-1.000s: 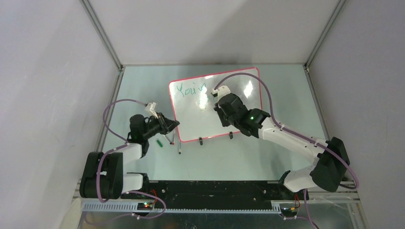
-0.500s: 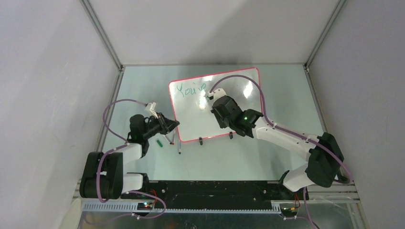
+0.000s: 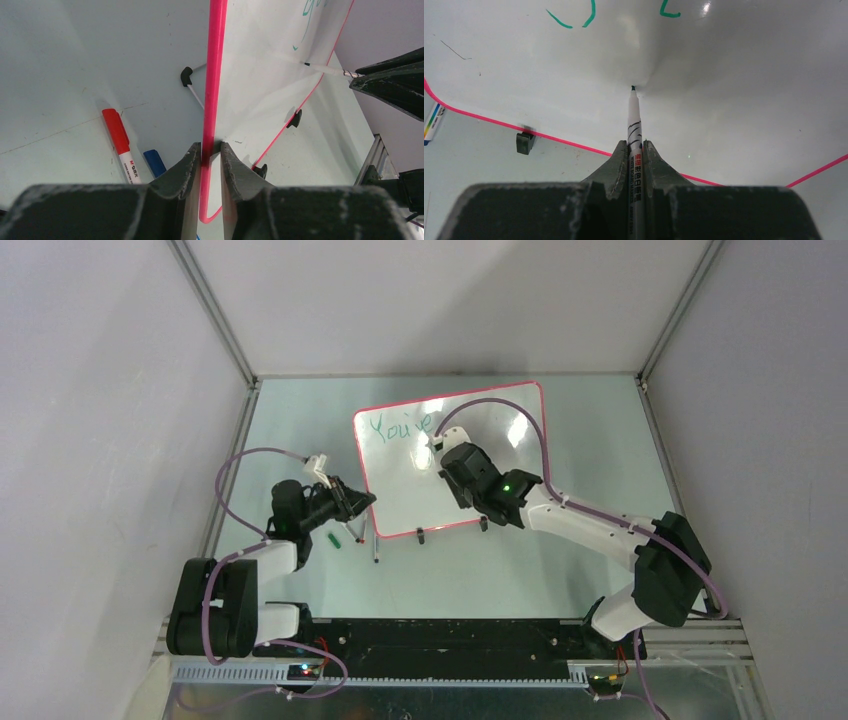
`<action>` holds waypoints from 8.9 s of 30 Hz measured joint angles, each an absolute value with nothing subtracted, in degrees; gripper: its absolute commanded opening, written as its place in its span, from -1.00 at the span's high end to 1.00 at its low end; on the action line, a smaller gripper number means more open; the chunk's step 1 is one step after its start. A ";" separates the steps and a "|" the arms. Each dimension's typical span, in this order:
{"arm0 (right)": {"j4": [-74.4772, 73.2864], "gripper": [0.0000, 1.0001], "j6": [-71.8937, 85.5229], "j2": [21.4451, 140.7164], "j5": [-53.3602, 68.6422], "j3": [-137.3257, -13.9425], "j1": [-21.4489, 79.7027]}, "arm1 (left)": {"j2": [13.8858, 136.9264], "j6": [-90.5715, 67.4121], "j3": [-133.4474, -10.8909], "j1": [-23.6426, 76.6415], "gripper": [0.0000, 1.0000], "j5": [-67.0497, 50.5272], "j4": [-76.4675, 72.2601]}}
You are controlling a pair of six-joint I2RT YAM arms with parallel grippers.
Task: Write a sentence on the whiteboard
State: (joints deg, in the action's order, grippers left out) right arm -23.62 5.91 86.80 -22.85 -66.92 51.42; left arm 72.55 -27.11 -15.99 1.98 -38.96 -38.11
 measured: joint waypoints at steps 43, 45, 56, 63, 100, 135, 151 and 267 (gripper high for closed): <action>-24.10 1.00 5.76 81.91 -20.05 -67.13 48.18 | 72.44 -27.11 -15.99 1.98 0.55 -38.96 -38.06; -24.10 1.00 5.76 82.61 -19.92 -67.68 47.97 | 72.44 -27.11 -15.99 1.98 0.55 -38.96 -38.06; -23.68 1.00 5.74 84.77 -19.00 -68.77 47.16 | 72.42 -27.11 -15.99 1.98 0.55 -38.96 -38.06; -23.64 1.00 5.76 85.62 -19.00 -68.90 46.72 | 72.42 -27.11 -15.99 1.98 0.55 -38.96 -38.04; -26.70 1.00 8.97 85.52 -20.03 -65.25 49.25 | 72.31 -27.11 -15.99 1.98 0.55 -38.76 -38.02; -25.82 1.00 6.87 84.86 -18.44 -69.04 43.81 | 72.31 -27.09 -15.99 1.98 0.55 -38.74 -38.02; -27.07 1.00 8.25 84.73 -18.33 -67.11 45.28 | 72.31 -27.09 -15.99 1.98 0.55 -38.74 -38.02; -27.59 1.00 7.49 83.20 -17.78 -67.00 41.43 | 71.99 -27.07 -15.99 1.98 0.55 -38.65 -37.85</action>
